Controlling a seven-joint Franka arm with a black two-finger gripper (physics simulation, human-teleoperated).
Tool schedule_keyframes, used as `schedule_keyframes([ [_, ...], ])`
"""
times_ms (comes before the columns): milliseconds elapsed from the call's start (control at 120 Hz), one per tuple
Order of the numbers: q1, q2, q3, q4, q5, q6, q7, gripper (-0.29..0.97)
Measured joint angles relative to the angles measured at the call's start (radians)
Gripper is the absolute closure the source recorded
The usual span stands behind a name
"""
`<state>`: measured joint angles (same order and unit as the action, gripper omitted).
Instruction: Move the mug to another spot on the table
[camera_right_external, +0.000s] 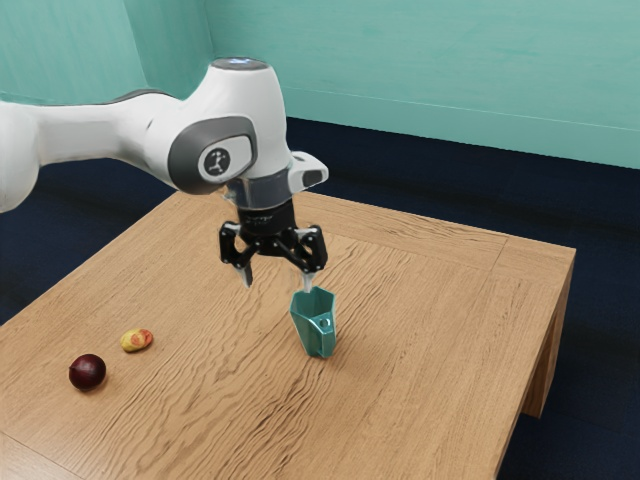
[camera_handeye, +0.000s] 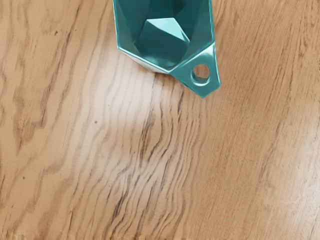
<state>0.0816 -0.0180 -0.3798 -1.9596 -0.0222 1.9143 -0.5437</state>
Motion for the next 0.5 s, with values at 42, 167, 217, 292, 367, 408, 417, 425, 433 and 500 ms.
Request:
schedule_keyframes([
  [42,-0.001,0.011,-0.012,-0.001,-0.014,0.007,-0.073,0.0],
  [167,-0.034,0.037,-0.018,0.0,-0.056,0.022,-0.266,0.0],
  [217,-0.061,0.051,-0.006,-0.001,-0.065,0.033,-0.331,0.0],
  [292,-0.086,0.079,0.003,0.0,-0.073,0.069,-0.417,0.0],
  [367,-0.09,0.103,0.024,0.001,-0.076,0.106,-0.489,0.0],
  [408,-0.074,0.111,0.029,0.0,-0.073,0.124,-0.524,0.0],
  [417,-0.071,0.113,0.029,0.0,-0.066,0.127,-0.53,0.0],
  [425,-0.068,0.114,0.03,-0.001,-0.06,0.131,-0.537,0.0],
  [433,-0.065,0.116,0.03,-0.002,-0.048,0.134,-0.544,0.0],
  [500,-0.07,0.123,0.03,-0.02,0.07,0.169,-0.597,0.0],
])
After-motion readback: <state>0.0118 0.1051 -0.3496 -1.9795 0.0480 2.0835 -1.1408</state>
